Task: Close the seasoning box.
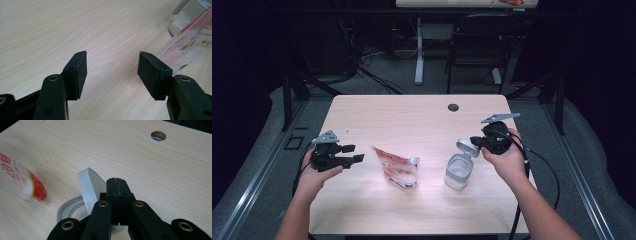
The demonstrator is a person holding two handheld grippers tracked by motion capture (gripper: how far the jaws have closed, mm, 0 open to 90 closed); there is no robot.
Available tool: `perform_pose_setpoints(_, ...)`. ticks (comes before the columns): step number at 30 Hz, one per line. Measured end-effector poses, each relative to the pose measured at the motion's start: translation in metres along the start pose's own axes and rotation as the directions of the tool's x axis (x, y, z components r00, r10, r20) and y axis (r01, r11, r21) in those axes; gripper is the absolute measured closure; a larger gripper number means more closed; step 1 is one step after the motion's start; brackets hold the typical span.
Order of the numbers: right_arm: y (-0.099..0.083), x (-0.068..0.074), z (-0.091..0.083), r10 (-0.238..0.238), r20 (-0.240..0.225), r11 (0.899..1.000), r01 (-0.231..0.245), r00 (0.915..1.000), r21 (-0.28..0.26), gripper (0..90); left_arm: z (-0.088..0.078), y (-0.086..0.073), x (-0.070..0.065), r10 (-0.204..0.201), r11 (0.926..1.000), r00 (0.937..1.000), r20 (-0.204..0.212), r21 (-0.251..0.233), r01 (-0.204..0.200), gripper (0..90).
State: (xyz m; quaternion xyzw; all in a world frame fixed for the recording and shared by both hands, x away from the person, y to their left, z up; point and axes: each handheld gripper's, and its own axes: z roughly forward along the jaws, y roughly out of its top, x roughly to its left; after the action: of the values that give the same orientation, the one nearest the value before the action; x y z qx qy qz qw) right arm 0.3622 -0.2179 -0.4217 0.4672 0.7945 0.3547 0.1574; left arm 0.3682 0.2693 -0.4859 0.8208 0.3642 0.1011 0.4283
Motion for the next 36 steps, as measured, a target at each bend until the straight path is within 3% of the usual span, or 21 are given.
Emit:
perform_pose_setpoints(9,-0.014,0.007,-0.003,0.008,-0.037,1.000,-0.009,0.9993,-0.018,90.0,0.001,0.000,0.000,-0.003,1.0000,1.0000,0.001,0.004,0.003,40.8)
perform_pose_setpoints(17,-0.033,0.010,-0.005,-0.004,-0.006,0.999,0.003,1.0000,-0.039,89.9,0.001,-0.001,0.001,-0.007,0.9999,1.0000,0.001,0.010,0.007,40.8)
perform_pose_setpoints(20,-0.042,0.010,-0.005,0.008,-0.022,0.998,-0.010,0.9997,-0.065,89.4,0.002,-0.002,0.001,-0.011,0.9999,0.9999,0.002,0.010,0.011,40.8)
perform_pose_setpoints(30,-0.065,0.034,-0.002,-0.070,-0.094,0.991,0.058,0.9931,-0.122,88.6,0.008,-0.004,0.001,-0.015,0.9998,0.9999,0.000,0.017,0.015,40.8)
perform_pose_setpoints(36,-0.076,0.044,0.006,-0.068,-0.125,0.989,0.051,0.9898,-0.137,88.6,0.007,-0.004,0.002,-0.013,0.9997,0.9999,0.001,0.022,0.013,40.8)
